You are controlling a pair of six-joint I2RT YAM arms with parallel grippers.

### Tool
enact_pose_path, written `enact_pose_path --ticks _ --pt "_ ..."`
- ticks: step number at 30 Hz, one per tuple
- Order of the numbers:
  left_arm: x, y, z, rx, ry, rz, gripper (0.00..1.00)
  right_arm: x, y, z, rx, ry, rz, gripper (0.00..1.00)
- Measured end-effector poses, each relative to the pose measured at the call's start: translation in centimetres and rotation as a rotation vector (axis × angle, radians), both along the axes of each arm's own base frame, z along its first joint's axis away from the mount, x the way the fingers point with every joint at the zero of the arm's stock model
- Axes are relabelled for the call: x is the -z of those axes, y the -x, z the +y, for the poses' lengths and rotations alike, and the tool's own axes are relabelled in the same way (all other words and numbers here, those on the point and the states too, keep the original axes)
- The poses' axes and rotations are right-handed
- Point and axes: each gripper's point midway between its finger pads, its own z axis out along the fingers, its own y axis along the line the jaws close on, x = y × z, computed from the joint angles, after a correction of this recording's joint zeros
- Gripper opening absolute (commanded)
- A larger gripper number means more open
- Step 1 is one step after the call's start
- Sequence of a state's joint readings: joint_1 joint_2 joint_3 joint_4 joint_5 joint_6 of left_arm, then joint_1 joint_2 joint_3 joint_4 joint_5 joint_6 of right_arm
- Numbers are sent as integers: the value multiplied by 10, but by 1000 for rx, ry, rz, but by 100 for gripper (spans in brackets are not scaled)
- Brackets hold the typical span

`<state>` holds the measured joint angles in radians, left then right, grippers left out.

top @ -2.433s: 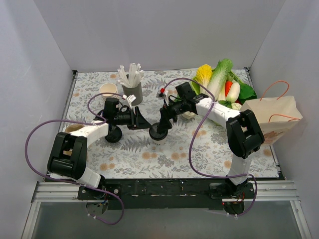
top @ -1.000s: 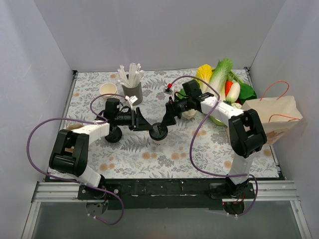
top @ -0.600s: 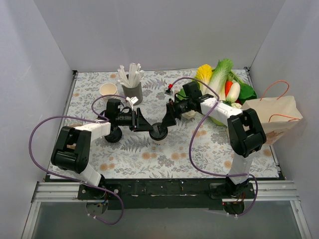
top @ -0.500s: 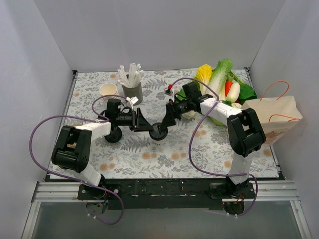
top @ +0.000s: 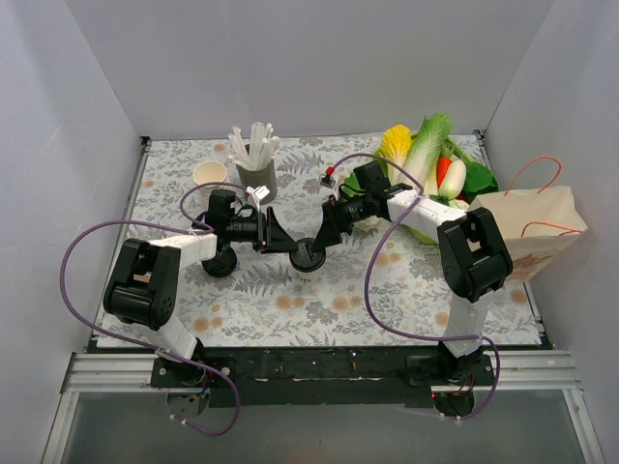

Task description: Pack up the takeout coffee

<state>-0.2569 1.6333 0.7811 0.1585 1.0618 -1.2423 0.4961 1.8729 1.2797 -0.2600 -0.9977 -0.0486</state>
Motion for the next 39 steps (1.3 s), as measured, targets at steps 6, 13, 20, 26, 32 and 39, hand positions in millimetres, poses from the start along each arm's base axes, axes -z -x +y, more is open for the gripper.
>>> enact_pose_path --ticks 6,13,20,26,32,39 --pt "1 -4 -1 3 4 6 50 0 -2 -2 6 -3 2 82" --pt "1 -5 -2 4 8 8 50 -1 -3 -3 7 -5 3 80" --pt "0 -5 -2 7 9 8 50 0 1 -4 -3 -13 14 72" --pt "-1 -2 -3 19 18 11 50 3 9 -5 -20 -25 48 71" --pt "-1 -2 -3 22 21 9 50 1 9 -6 -23 -43 52 69" --pt "-4 -5 -4 18 30 -5 49 0 0 -11 8 -52 56 74"
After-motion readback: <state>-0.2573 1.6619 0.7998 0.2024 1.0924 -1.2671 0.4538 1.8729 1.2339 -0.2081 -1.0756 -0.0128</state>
